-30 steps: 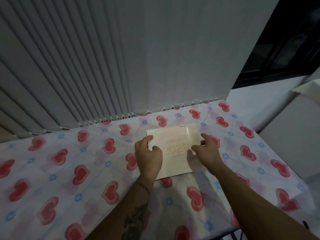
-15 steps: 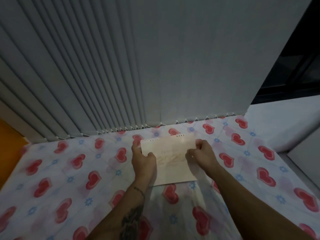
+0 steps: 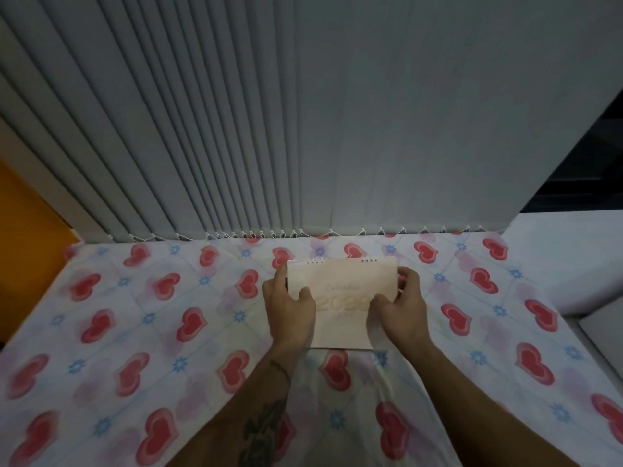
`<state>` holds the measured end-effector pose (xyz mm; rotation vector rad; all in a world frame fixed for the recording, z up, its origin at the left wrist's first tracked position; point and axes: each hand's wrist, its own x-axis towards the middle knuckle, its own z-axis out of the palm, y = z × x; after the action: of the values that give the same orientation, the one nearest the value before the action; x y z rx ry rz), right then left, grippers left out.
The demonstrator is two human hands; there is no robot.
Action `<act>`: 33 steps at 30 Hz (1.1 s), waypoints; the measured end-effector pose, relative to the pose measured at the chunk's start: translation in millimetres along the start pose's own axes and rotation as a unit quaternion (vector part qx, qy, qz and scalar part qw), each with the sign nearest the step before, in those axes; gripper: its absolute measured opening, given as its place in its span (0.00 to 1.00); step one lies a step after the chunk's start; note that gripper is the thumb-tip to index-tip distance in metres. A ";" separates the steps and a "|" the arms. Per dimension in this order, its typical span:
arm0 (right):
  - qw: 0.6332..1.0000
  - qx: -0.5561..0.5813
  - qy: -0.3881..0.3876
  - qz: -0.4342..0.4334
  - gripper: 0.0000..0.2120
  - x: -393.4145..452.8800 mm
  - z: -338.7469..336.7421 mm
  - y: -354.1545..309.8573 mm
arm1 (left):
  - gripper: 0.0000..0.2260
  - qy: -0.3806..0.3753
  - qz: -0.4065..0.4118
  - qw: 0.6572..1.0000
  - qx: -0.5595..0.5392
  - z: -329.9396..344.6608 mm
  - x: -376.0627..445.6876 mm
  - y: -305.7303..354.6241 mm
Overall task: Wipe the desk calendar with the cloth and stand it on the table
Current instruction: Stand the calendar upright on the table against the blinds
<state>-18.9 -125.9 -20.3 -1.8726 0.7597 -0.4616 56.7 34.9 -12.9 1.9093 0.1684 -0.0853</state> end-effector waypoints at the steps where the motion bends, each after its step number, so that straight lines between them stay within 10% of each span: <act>1: 1.000 -0.003 -0.003 -0.006 0.27 -0.8 0.0 -2.2 | 0.24 -0.002 0.001 1.000 -0.013 -1.3 0.5 0.8; 6: 1.000 -0.006 -0.008 -0.025 0.31 3.1 -4.3 -12.7 | 0.18 -0.002 0.022 0.998 -0.057 -6.1 7.3 10.1; 13: 0.999 0.000 -0.031 -0.044 0.09 20.6 -6.8 -20.0 | 0.16 -0.001 0.016 0.998 -0.063 -12.1 19.0 14.0; 33: 0.999 0.022 0.022 -0.037 0.07 29.3 -1.7 -14.8 | 0.09 0.085 0.025 0.992 -0.087 -13.7 13.7 22.7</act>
<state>5.7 -143.0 -6.8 -1.8589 0.7061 -0.5640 73.5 41.3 10.9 1.7448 0.2351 0.1226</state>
